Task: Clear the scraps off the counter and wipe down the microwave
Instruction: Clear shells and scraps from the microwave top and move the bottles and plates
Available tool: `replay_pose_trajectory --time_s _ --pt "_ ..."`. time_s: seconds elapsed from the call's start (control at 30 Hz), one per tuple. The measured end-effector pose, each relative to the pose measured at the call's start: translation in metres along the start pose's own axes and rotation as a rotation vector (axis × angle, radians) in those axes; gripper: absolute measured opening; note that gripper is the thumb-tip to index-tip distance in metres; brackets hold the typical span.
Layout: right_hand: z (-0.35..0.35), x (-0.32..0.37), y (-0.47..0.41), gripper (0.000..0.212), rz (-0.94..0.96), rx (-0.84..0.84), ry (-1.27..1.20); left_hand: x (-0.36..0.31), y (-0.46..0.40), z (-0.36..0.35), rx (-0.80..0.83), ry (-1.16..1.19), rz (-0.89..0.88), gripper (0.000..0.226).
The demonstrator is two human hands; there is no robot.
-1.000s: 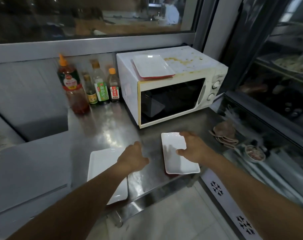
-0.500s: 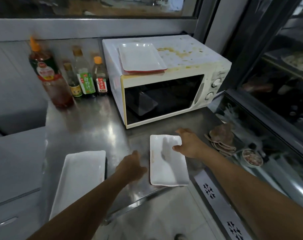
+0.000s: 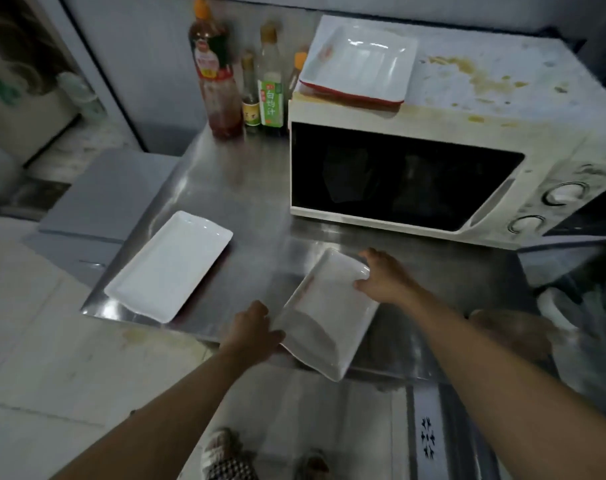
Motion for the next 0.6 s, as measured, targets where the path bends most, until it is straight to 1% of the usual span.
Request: replay_pose_trajectory --time_s 0.07,0.13,0.2,0.3,0.4,0.5,0.6 --pt "-0.003 -0.003 -0.006 0.059 0.024 0.012 0.027 0.003 0.007 -0.009 0.004 0.053 0.073 0.038" --pt "-0.004 -0.007 -0.012 0.054 0.034 0.004 0.023 0.003 0.01 -0.019 0.016 0.156 0.133 0.03" --pt "-0.006 -0.012 -0.016 0.047 0.039 -0.003 0.007 0.001 0.011 -0.025 -0.001 0.26 0.169 0.023" --pt "-0.01 -0.018 -0.019 0.042 0.054 -0.034 -0.014 0.0 0.008 -0.027 -0.033 0.342 0.212 0.015" --pt "-0.008 -0.022 -0.019 0.038 0.057 -0.088 -0.02 0.003 0.007 -0.025 -0.076 0.371 0.233 0.014" --pt "-0.008 -0.016 -0.018 0.038 0.078 -0.099 -0.047 0.008 0.01 -0.019 -0.095 0.335 0.237 0.014" --pt "-0.006 0.0 -0.017 0.04 0.123 -0.111 -0.076 0.018 0.014 -0.002 -0.151 0.299 0.242 0.007"
Point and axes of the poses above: each hand's wrist, its own y-axis away from the middle knuckle, its own z-axis out of the back of the hand, x = y × z, the point moved 7 cm from there along -y, towards the middle knuckle, and after that the axes turned 11 degrees about -y, right-handed, at the moved point
